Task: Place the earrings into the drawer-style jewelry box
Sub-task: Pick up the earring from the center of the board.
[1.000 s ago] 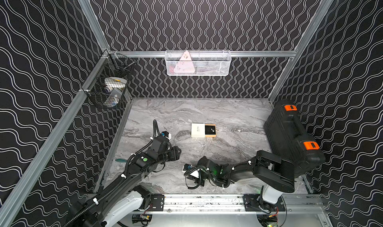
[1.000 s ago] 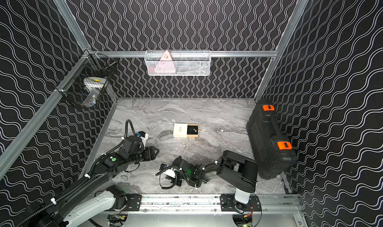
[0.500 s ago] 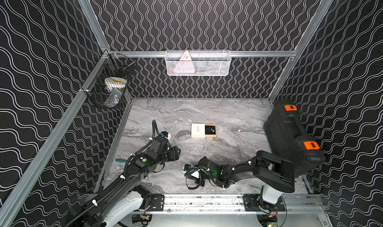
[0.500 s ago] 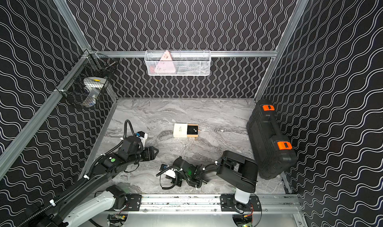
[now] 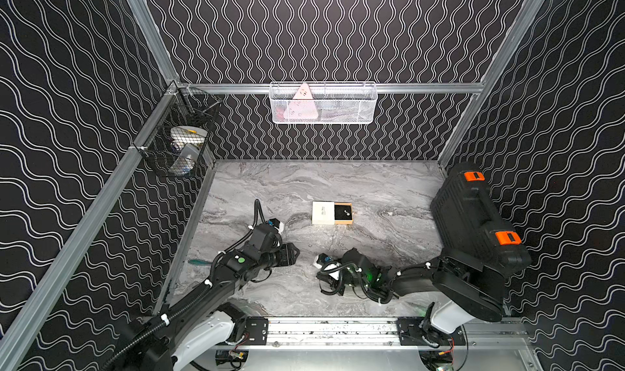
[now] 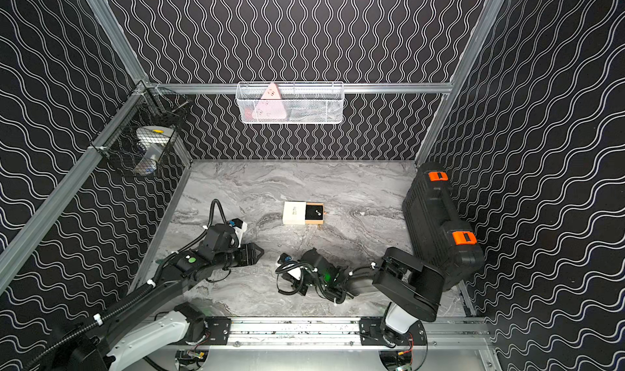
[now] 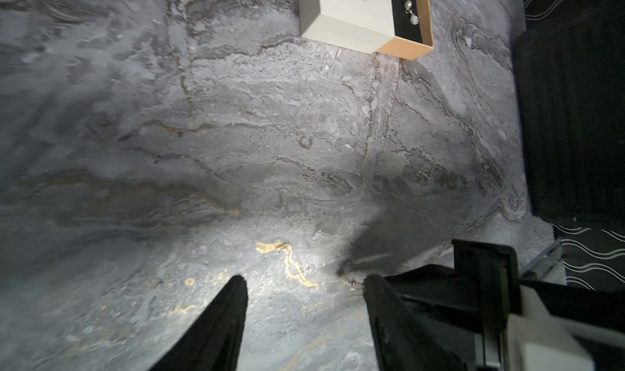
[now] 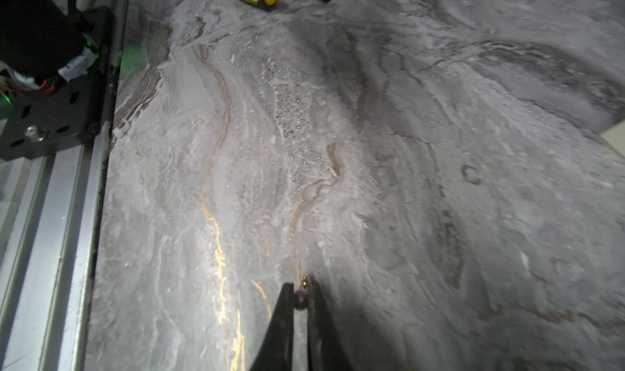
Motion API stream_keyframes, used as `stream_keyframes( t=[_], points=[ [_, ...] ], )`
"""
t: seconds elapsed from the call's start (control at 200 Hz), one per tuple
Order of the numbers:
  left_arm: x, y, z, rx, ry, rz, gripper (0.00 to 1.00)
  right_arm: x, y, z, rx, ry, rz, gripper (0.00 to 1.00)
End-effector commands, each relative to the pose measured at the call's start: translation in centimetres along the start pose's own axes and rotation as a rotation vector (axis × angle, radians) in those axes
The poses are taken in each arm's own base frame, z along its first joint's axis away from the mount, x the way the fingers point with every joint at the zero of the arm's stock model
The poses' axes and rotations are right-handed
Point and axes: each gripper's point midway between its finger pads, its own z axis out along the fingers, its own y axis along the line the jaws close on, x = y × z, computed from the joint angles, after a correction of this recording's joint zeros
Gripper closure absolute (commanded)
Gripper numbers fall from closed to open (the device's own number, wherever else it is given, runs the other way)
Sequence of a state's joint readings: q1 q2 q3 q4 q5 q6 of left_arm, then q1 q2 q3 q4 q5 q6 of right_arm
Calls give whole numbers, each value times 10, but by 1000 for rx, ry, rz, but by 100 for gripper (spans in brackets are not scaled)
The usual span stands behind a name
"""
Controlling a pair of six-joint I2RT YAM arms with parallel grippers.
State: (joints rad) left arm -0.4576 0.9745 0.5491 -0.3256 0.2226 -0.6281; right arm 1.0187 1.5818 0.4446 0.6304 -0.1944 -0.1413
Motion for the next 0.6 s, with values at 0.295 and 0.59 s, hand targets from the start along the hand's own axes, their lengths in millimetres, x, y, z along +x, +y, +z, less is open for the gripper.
stream_keyframes(
  t=[0.295,0.59],
  points=[
    [-2,-48,23,265,79,-31,41,-28,-36,-36,43,-179,102,91],
    [0,-56,30,314,110,-35,43,-38,-48,-52,34,-263,168,92]
  ],
)
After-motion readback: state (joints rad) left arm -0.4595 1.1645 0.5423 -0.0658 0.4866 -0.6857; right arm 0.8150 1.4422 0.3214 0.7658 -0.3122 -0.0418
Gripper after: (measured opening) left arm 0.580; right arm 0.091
